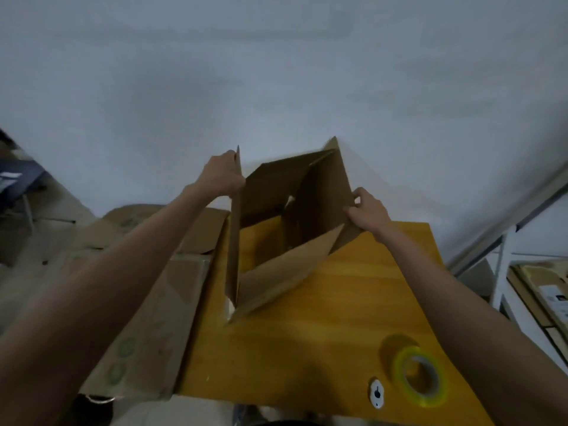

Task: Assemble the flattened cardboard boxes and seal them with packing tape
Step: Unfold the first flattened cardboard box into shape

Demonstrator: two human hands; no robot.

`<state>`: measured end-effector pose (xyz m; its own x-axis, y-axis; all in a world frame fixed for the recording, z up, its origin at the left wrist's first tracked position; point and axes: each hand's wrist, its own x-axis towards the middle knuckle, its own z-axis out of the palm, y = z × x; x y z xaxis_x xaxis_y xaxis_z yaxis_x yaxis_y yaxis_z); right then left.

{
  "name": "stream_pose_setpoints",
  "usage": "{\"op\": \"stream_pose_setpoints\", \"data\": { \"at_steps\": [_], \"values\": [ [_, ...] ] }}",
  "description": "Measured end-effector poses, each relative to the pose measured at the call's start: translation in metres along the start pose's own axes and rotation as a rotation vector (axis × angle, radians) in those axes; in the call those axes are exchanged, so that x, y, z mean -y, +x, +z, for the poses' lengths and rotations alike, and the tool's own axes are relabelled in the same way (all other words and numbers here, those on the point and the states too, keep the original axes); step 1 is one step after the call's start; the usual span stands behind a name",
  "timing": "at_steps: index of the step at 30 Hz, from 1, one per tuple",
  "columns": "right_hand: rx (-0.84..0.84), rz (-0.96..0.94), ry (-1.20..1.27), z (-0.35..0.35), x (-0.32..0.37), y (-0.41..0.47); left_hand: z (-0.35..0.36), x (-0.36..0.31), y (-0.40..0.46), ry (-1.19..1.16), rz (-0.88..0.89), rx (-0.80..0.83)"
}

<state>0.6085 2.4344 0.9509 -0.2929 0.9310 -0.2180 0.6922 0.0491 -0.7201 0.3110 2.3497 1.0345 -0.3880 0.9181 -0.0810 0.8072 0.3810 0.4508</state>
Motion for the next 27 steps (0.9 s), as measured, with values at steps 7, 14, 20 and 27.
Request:
{"op": "stream_pose_setpoints", "data": {
  "at_steps": [7, 14, 20, 27],
  "values": [
    [-0.029, 0.009, -0.244, -0.008, 0.022, -0.049, 0.005, 0.033, 0.015, 0.005, 0.026, -0.095],
    [0.042, 0.101, -0.391, 0.003, 0.037, -0.051, 0.035, 0.054, 0.031, -0.026, 0.045, -0.093],
    [0.005, 0.142, -0.405, 0.010, 0.060, -0.037, 0.043, 0.057, 0.013, 0.017, 0.070, 0.131],
    [-0.075, 0.154, -0.361, -0.001, 0.045, -0.038, 0.032, 0.072, 0.017, -0.023, 0.071, 0.058]
  ]
}}
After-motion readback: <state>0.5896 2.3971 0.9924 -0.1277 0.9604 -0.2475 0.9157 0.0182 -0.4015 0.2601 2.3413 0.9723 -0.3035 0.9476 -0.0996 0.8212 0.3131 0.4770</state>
